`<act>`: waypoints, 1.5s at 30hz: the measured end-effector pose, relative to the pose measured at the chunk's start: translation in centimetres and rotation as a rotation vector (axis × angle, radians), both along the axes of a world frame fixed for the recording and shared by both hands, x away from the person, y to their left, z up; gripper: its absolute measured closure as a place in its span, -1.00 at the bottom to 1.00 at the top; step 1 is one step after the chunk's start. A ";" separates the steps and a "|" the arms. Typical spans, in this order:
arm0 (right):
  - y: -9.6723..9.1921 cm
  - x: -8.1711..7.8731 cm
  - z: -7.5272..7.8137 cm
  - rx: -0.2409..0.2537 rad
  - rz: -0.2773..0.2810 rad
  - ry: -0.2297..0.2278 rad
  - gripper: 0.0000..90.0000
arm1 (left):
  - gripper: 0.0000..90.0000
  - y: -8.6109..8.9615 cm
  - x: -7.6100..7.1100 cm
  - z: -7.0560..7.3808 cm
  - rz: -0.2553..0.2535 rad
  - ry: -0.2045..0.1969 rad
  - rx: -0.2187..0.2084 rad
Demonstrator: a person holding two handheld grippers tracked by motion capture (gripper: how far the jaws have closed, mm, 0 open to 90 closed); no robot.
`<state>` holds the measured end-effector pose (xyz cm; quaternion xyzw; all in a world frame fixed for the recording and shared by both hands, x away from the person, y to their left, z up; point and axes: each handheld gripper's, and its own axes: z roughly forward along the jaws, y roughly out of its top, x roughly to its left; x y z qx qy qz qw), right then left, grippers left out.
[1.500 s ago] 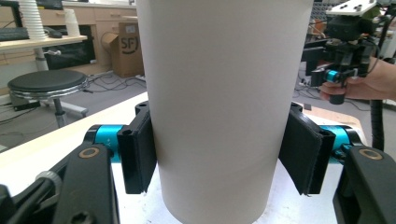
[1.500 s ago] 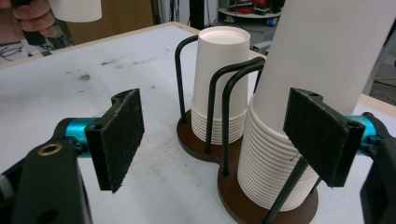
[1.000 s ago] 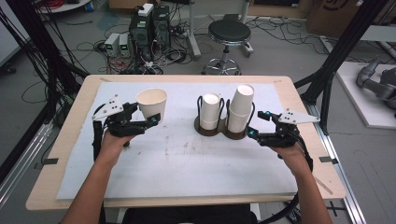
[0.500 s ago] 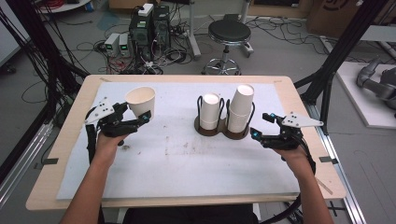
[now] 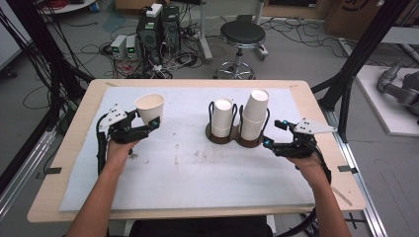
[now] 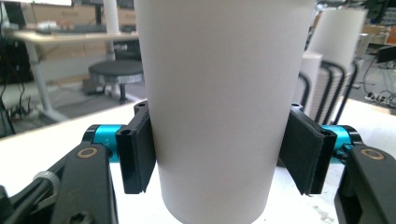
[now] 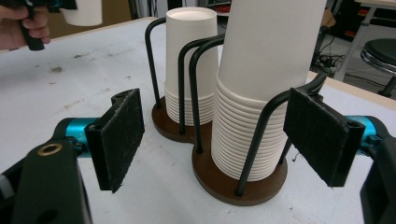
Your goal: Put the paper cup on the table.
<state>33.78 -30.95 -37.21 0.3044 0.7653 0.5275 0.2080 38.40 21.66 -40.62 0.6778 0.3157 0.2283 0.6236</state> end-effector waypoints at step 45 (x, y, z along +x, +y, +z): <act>0.1 0.1 0.0 0.006 0.018 -0.005 -0.54 | -0.24 -4.4 2.7 -3.9 0.058 0.258 0.153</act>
